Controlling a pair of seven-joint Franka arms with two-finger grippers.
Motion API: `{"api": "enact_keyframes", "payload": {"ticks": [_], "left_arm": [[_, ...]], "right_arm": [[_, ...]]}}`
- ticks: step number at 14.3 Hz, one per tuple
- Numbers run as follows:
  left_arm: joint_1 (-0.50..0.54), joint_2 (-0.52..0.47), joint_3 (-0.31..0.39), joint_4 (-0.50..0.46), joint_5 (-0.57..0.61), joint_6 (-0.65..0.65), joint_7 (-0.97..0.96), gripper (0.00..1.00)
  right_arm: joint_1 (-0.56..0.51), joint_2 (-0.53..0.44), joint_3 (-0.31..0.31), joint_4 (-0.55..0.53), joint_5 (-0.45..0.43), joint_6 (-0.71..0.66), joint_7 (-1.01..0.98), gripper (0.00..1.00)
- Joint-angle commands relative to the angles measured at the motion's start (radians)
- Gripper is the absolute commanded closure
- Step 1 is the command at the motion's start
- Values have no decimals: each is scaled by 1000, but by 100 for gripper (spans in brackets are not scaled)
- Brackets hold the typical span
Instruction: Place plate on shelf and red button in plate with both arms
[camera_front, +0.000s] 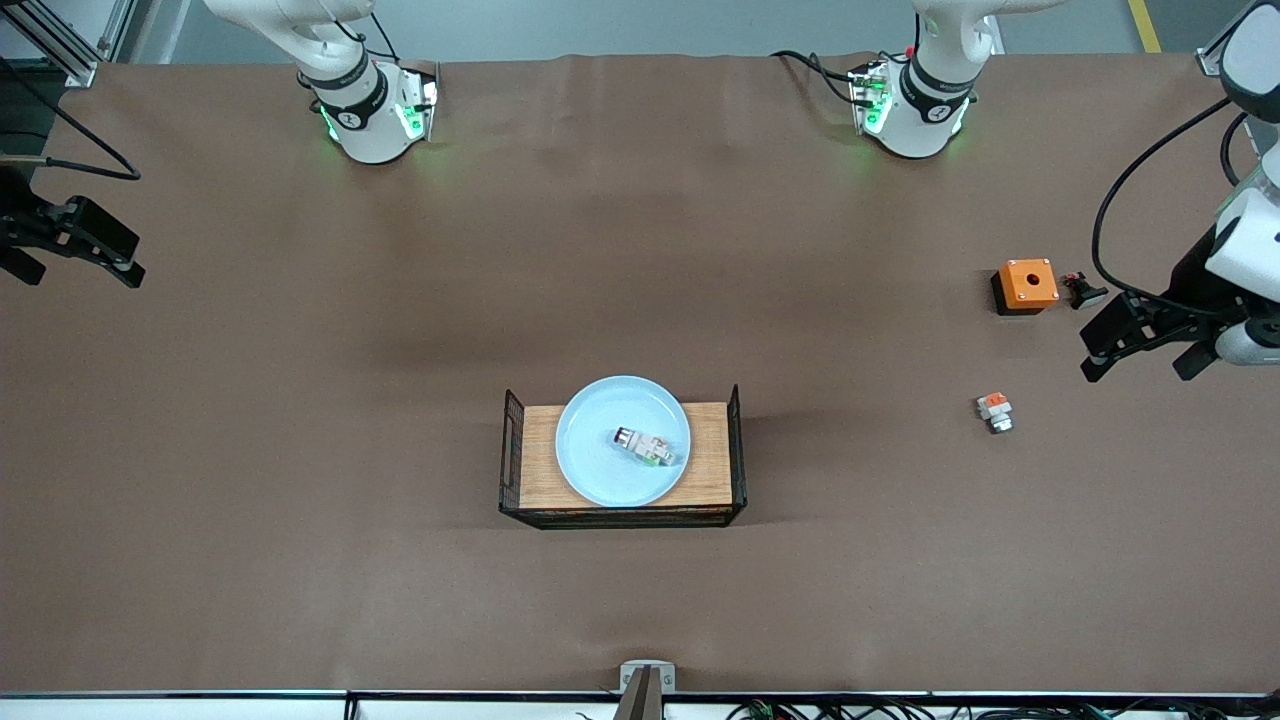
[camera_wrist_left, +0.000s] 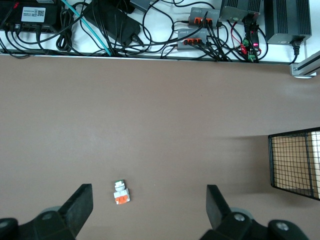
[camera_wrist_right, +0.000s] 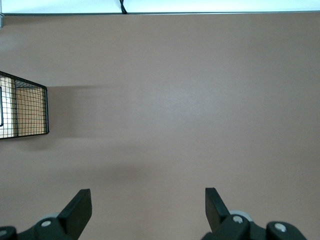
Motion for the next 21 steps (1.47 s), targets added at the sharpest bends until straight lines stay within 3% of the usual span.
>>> {"api": "enact_keyframes", "payload": {"ticks": [1, 3, 7, 15, 21], "left_arm": [[6, 13, -10, -2, 5, 25, -10, 0], [4, 13, -11, 0, 2, 14, -57, 0], [6, 5, -11, 52, -2, -189, -69, 0], [12, 7, -2, 84, -39, -387, -71, 0], [13, 13, 0, 84, -39, -402, -69, 0]], "right_arm": [[-22, 3, 8, 16, 5, -11, -16, 0], [-22, 3, 10, 16, 5, -8, -18, 0], [-22, 3, 10, 16, 5, -10, -18, 0], [-23, 3, 10, 14, 5, -11, -18, 0], [-29, 3, 10, 13, 5, -11, -18, 0]]}}
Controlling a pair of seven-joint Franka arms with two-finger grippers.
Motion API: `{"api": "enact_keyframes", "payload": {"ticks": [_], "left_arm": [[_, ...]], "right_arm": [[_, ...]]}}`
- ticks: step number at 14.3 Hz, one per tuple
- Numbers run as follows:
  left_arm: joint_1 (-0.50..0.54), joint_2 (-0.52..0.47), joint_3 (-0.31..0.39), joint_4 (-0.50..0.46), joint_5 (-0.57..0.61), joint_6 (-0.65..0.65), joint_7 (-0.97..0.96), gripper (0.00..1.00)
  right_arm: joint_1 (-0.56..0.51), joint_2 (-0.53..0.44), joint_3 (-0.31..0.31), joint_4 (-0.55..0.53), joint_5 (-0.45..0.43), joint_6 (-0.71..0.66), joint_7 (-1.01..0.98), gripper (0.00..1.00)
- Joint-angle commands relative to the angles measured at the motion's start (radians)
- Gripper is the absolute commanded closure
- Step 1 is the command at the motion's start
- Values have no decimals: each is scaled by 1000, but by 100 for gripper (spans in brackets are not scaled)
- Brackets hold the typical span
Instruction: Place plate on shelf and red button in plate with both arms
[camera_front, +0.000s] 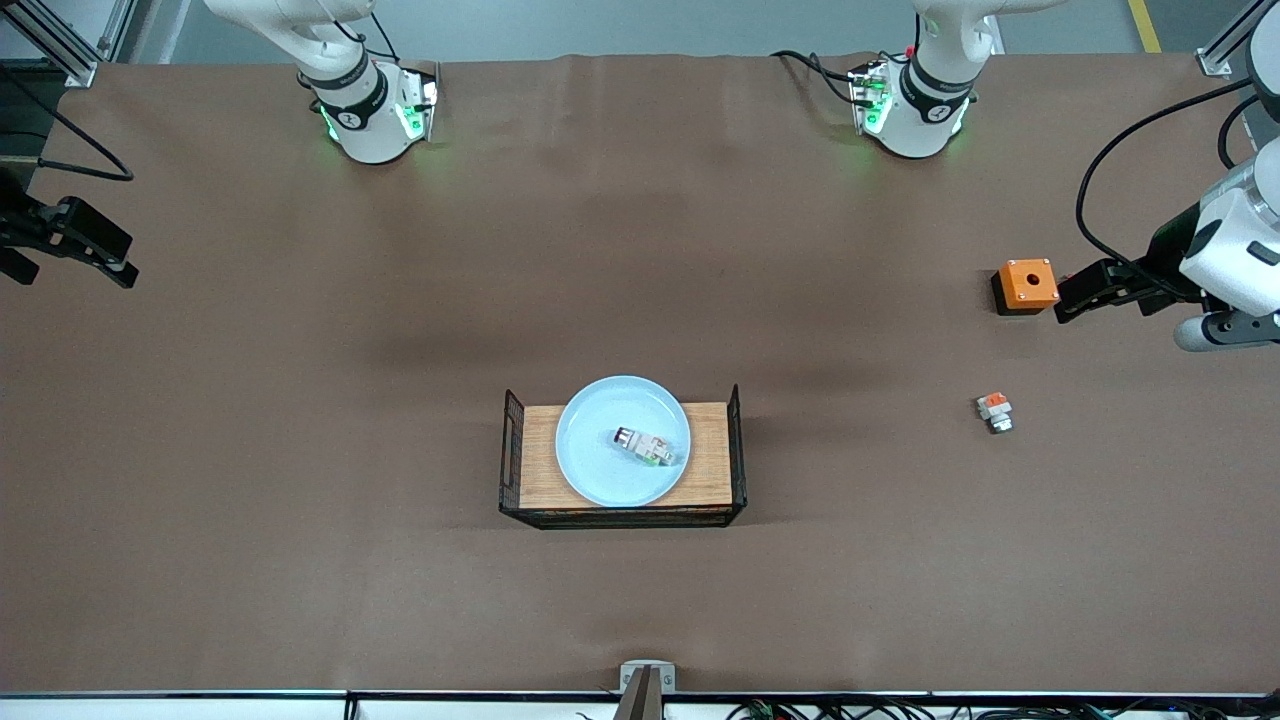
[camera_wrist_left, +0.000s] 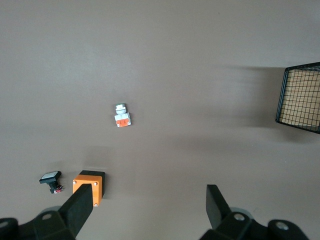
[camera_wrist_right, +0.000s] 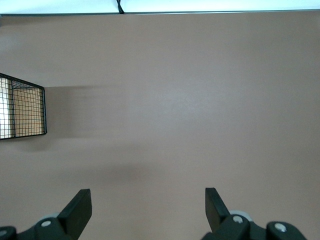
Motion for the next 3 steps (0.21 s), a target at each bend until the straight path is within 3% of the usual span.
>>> {"api": "enact_keyframes", "payload": {"ticks": [1, 3], "left_arm": [[9, 5, -4, 18, -13, -22, -7, 0], [12, 5, -4, 22, -13, -22, -6, 0]], "right_arm": [[-20, 3, 10, 13, 6, -10, -14, 0], [-20, 3, 10, 13, 5, -10, -16, 0]]}}
